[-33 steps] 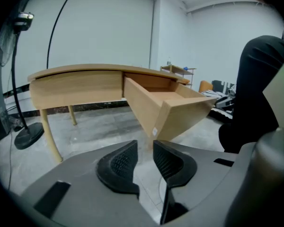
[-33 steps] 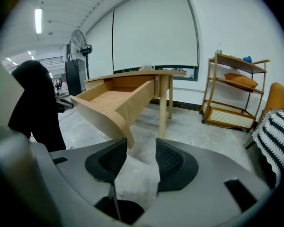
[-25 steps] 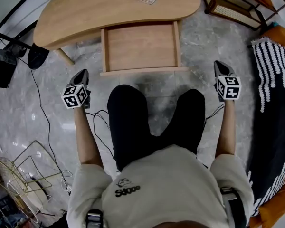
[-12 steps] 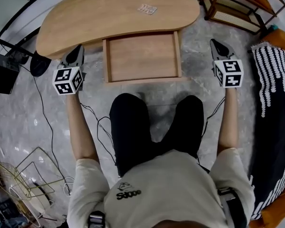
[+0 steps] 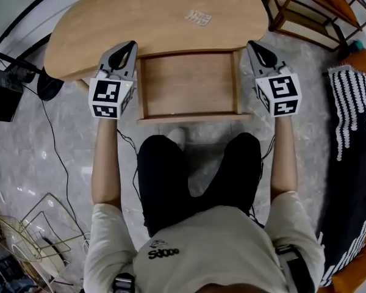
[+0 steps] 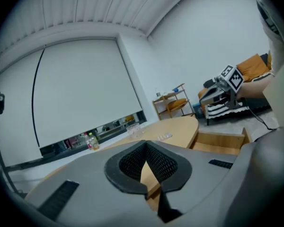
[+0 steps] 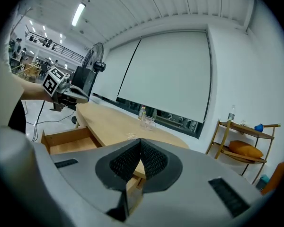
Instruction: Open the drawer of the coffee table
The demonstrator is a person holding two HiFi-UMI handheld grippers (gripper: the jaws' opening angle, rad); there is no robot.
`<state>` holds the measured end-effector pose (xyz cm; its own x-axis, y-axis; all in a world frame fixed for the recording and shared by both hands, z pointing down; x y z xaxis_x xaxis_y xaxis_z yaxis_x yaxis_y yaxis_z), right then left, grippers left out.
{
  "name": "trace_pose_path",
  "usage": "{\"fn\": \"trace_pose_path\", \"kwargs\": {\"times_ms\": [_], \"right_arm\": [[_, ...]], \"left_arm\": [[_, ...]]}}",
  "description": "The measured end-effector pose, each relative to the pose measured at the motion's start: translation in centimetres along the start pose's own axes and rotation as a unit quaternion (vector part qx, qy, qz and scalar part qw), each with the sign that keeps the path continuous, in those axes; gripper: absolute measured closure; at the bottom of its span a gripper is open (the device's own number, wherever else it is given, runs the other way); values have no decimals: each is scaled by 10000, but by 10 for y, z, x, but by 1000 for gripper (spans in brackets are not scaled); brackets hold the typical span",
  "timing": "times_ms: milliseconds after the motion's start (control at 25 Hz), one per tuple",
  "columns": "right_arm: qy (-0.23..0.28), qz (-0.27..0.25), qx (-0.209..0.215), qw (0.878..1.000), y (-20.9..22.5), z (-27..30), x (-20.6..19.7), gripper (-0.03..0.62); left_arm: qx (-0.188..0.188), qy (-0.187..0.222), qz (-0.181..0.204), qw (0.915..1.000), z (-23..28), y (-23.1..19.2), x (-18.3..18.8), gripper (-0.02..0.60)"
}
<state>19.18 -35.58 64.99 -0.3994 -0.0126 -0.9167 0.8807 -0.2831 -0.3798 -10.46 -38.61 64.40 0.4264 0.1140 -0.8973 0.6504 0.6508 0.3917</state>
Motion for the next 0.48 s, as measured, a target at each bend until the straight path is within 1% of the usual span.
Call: {"fn": "trace_pose_path", "kwargs": {"times_ms": [80,240,360,480], "right_arm": [[9,-15,-20,10000,1,16,5,588],[-56,-67,-217,9997,17,41,24,588],[-197,-162,-346,9991,35,55,45,588],[-419,-60,-294,9987,51,66,66,588]], "left_arm": [[-109,56,68,9999,14,-6,4,563],[-207,151,-128,9996,31,-38,20,563],[-147,14,-235,9996,35,-72,34,563],[-77,-192,-318,9993,37,-109,54,563]]}}
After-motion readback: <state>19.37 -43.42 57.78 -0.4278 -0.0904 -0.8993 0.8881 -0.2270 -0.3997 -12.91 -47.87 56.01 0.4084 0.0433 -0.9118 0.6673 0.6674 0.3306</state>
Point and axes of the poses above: the fingertips, and each gripper's own axes: z forward along the fingers, y to its right, x out of its top, the point moved 2 cm from there along -z, backward along the fingers, and after that the axes turned 8 degrees about -x, right-handed, at the moved point
